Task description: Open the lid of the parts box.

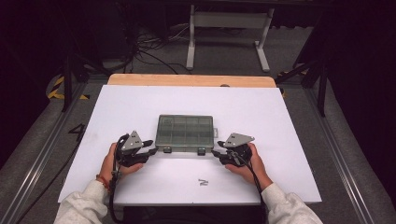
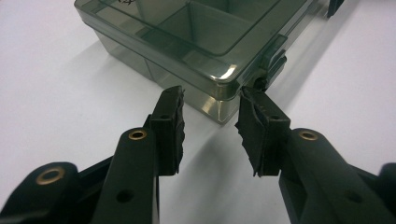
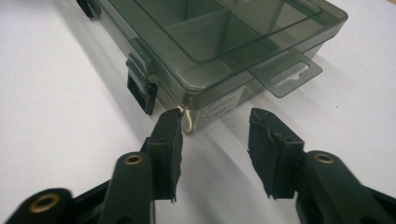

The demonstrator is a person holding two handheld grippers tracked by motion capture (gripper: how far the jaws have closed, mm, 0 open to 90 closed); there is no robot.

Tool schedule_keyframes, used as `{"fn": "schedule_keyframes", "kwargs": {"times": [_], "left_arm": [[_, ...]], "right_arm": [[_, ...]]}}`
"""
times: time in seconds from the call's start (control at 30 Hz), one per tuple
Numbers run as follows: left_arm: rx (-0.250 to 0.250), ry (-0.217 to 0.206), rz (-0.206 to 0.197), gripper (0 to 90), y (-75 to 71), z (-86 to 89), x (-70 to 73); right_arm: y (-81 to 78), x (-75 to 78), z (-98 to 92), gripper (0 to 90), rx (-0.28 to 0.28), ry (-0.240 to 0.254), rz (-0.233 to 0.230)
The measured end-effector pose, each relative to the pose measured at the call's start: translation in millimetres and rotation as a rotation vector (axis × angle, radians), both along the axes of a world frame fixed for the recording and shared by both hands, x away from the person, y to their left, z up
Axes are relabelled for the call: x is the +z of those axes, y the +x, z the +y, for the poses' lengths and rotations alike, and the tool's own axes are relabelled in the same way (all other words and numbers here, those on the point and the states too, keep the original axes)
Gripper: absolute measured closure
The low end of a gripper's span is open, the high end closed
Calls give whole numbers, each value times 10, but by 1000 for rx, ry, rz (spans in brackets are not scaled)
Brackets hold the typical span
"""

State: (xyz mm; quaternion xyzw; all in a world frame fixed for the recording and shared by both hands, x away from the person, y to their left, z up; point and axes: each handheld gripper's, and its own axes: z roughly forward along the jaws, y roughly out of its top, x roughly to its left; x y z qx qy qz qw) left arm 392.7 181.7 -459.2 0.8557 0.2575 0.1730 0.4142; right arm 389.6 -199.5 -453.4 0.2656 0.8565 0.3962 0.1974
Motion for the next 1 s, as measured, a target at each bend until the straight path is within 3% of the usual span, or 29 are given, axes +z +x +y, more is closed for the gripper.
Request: {"fn": "schedule_keyframes", "kwargs": {"times": [0.4, 0.7, 1.0], "left_arm": [[-25, 15, 1, 719, -13, -24, -1], [-22, 11, -3, 731, -22, -19, 5], [-23, 19, -5, 752, -31, -15, 11]], "right_arm": [[-52, 76, 22, 757, 40, 5, -3], [-70, 81, 40, 719, 32, 0, 1], [-68, 77, 22, 800, 31, -4, 9]]}}
